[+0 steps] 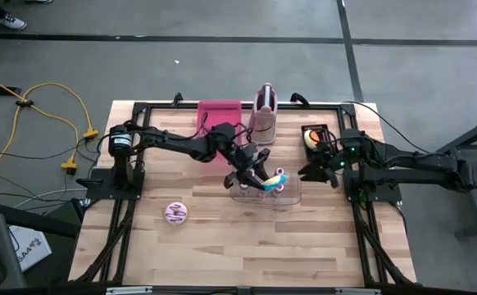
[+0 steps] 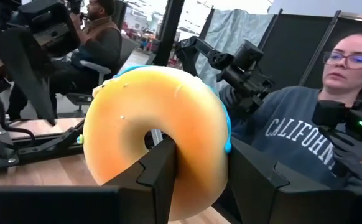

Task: Pick & Place Food Item
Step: Put the blue donut into the black bin

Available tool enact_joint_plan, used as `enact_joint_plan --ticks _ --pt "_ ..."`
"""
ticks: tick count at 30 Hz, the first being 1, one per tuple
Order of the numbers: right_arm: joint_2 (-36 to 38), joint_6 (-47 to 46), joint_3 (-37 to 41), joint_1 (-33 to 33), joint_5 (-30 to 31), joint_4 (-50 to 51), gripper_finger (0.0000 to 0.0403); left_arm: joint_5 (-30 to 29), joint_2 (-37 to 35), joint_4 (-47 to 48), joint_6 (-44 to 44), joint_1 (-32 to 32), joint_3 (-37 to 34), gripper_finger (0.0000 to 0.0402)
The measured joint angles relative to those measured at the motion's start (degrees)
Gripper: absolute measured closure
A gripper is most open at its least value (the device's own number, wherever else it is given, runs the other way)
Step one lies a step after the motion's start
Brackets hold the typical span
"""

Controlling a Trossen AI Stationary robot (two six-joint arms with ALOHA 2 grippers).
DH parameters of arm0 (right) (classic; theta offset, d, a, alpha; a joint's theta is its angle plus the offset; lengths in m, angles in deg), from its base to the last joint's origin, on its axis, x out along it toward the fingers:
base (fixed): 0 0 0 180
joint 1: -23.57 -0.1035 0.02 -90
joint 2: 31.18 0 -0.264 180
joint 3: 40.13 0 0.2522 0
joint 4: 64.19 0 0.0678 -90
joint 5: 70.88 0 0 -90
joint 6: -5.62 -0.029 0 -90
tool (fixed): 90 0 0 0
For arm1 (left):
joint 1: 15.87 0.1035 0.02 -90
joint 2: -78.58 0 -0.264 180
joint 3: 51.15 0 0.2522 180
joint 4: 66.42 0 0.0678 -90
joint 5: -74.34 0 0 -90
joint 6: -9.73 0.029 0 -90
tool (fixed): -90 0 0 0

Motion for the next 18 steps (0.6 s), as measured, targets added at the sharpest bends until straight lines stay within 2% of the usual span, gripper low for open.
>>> enact_joint_plan --ticks 10,13,18 --pt "0.0 -2.3 0.0 0.0 16.7 -0.8 0.024 2.6 0.0 0.0 0.0 0.7 0.0 0.0273" --pt "0.0 -7.6 0.0 0.0 17.9 -1.0 0.024 3.0 0.0 -0.1 0.0 0.6 0.0 0.0273" --pt "0.0 -7.8 0.0 0.0 16.0 -2.0 0.024 2.2 0.0 -0.4 0.0 0.5 0.0 0.0273"
